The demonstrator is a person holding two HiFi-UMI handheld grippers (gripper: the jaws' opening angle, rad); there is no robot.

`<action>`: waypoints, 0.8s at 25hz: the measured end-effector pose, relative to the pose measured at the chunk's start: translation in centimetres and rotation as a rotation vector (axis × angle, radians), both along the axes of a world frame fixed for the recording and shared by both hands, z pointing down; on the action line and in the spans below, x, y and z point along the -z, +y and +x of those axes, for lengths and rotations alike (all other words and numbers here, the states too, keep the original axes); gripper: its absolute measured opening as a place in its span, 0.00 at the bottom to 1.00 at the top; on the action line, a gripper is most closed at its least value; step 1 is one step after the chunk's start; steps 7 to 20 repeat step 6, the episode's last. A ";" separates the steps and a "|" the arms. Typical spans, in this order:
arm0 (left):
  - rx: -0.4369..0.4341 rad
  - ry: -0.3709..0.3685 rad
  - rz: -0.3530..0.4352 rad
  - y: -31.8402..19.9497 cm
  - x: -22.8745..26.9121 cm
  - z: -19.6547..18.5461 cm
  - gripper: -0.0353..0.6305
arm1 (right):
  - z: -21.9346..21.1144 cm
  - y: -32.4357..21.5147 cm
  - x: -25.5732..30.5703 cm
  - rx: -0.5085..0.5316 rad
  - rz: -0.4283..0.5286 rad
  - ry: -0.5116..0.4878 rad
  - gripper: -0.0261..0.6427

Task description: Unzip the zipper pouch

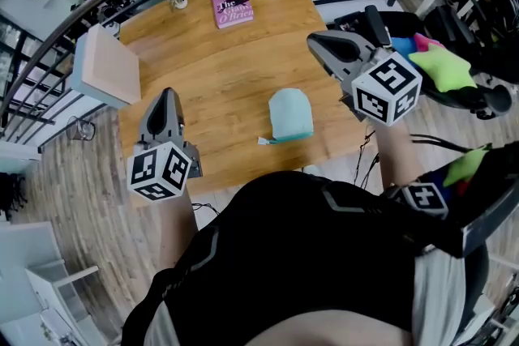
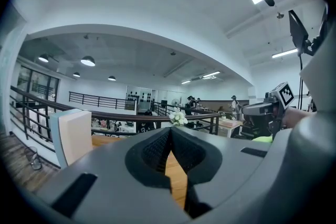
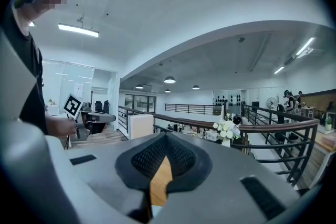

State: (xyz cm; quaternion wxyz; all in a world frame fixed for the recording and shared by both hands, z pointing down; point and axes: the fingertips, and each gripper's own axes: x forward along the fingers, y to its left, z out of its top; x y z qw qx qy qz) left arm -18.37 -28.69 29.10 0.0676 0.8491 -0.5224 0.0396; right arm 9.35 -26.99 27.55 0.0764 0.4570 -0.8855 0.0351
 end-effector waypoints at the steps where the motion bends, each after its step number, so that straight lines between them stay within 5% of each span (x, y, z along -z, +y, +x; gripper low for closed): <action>1: -0.003 -0.001 0.001 0.0 0.1 0.1 0.10 | 0.1 0.0 0.2 -0.004 0.003 0.001 0.05; 20: -0.013 -0.001 0.006 0.2 0.6 0.5 0.10 | 0.4 0.2 0.8 -0.020 0.007 0.005 0.05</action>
